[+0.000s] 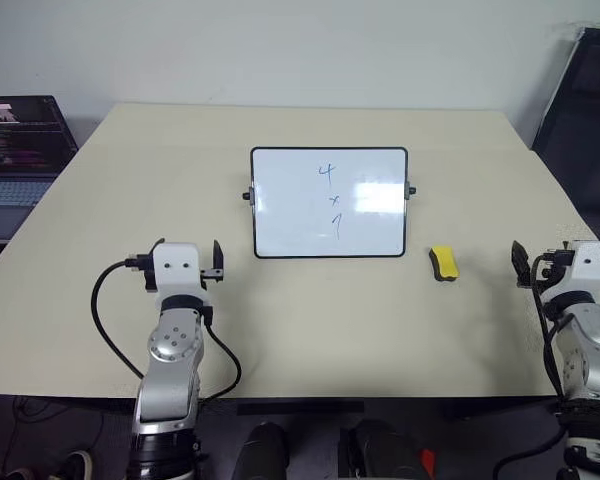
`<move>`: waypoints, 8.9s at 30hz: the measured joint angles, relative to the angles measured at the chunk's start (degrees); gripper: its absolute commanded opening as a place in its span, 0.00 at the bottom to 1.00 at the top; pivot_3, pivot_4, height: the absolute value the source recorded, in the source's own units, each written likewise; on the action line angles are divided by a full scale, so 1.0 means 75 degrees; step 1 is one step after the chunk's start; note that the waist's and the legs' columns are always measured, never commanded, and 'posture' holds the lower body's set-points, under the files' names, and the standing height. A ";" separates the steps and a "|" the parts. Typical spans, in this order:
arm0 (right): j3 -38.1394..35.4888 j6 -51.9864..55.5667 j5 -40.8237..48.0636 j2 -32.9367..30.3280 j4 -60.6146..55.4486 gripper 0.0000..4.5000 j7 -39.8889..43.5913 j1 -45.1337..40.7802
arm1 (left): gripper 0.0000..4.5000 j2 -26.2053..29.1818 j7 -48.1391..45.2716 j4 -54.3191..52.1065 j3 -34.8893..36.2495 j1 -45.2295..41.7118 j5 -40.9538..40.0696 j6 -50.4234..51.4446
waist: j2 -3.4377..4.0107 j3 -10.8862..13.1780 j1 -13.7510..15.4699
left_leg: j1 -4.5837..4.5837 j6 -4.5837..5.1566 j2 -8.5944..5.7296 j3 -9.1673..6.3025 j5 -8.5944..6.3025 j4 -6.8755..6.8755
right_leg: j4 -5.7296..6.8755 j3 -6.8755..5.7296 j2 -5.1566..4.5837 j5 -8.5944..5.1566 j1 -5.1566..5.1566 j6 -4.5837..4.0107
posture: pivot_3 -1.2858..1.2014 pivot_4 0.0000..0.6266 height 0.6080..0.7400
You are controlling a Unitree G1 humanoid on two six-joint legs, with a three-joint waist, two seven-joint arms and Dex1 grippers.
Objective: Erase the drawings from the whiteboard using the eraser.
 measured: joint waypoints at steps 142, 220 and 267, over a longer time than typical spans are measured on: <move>0.5098 0.1351 -0.2164 0.1808 0.2221 0.21 0.1301 -0.6506 | 1.00 0.3132 -0.6293 0.1708 -0.1485 -0.4858 -0.2335 0.2299 | 0.0016 0.0012 -0.0060 | -0.0127 0.0002 0.0000 -0.0018 0.0002 0.0025 | 0.0027 -0.0051 -0.0004 0.0026 -0.0131 -0.0038 | 0.52 0.24 1.00; 0.4941 -0.1149 -0.3837 0.2821 0.7661 0.21 0.1111 -0.8646 | 1.00 0.3067 -0.6360 0.1996 -0.1496 -0.4402 -0.2060 0.1508 | 0.0017 0.0013 -0.0361 | -0.0125 -0.0002 -0.0008 -0.0019 0.0008 0.0137 | 0.0245 -0.0012 0.0001 0.0020 -0.0199 -0.0043 | 0.52 0.24 1.00; 0.4873 -0.1441 -0.3995 0.3257 0.8274 0.21 0.0786 -0.9185 | 1.00 0.3129 -0.6158 0.1651 -0.1478 -0.4061 -0.2060 0.1669 | 0.0018 0.0021 -0.0389 | -0.0126 0.0001 -0.0007 -0.0024 0.0009 0.0121 | 0.0234 -0.0010 0.0000 0.0018 -0.0202 -0.0046 | 0.52 0.24 1.00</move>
